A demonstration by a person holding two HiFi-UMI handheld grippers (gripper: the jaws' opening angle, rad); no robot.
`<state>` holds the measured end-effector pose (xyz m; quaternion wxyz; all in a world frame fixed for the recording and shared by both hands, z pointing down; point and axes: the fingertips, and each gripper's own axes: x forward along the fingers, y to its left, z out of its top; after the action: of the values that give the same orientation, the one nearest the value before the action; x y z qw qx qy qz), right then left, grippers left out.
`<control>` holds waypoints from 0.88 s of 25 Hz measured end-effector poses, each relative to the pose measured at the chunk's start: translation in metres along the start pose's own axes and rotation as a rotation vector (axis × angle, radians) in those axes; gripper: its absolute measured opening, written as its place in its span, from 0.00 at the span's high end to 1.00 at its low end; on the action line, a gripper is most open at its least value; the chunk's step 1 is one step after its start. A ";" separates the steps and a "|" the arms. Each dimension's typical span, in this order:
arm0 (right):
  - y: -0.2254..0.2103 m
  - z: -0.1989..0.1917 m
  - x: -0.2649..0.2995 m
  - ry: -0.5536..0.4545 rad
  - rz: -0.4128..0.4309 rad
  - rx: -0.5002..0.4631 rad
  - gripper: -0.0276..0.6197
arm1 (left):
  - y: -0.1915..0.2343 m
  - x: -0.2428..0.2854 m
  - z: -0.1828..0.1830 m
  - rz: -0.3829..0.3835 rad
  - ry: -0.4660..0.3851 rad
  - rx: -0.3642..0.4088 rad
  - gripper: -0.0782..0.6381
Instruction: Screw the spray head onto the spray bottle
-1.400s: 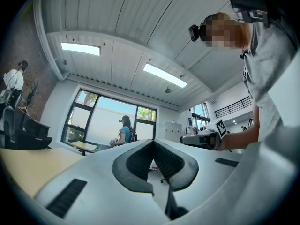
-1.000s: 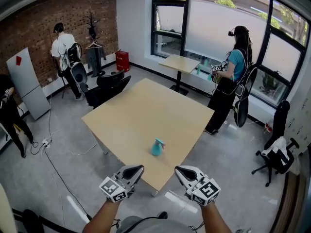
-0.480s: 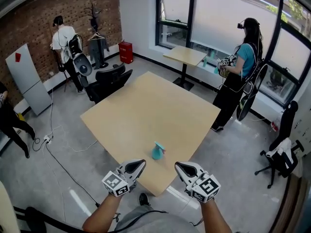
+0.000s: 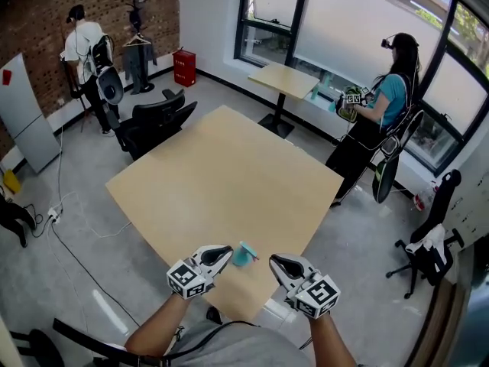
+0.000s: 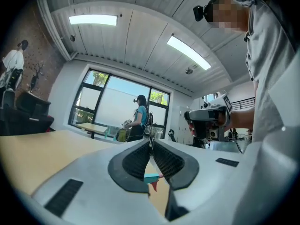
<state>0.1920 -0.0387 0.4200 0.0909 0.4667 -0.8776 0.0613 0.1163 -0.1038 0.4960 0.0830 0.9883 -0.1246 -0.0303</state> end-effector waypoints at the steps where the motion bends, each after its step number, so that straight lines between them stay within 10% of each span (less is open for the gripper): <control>1: -0.003 -0.005 0.009 0.030 -0.003 0.003 0.95 | 0.006 0.004 -0.009 -0.020 0.016 -0.002 0.88; 6: -0.024 -0.034 0.048 0.169 -0.005 0.023 0.90 | 0.038 0.026 -0.067 -0.081 0.122 -0.019 0.85; 9: -0.030 -0.055 0.070 0.290 0.020 0.007 0.82 | 0.047 0.036 -0.102 -0.093 0.180 -0.034 0.67; 14: -0.043 -0.106 0.105 0.541 0.078 -0.133 0.81 | 0.048 0.066 -0.168 -0.149 0.321 0.075 0.43; 22: -0.051 -0.193 0.139 0.886 0.194 -0.303 0.77 | 0.042 0.107 -0.220 -0.242 0.387 0.174 0.32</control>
<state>0.1781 -0.1423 0.6399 0.5170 0.2932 -0.7930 0.1338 0.2273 -0.1367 0.7157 0.0157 0.9868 0.0107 0.1606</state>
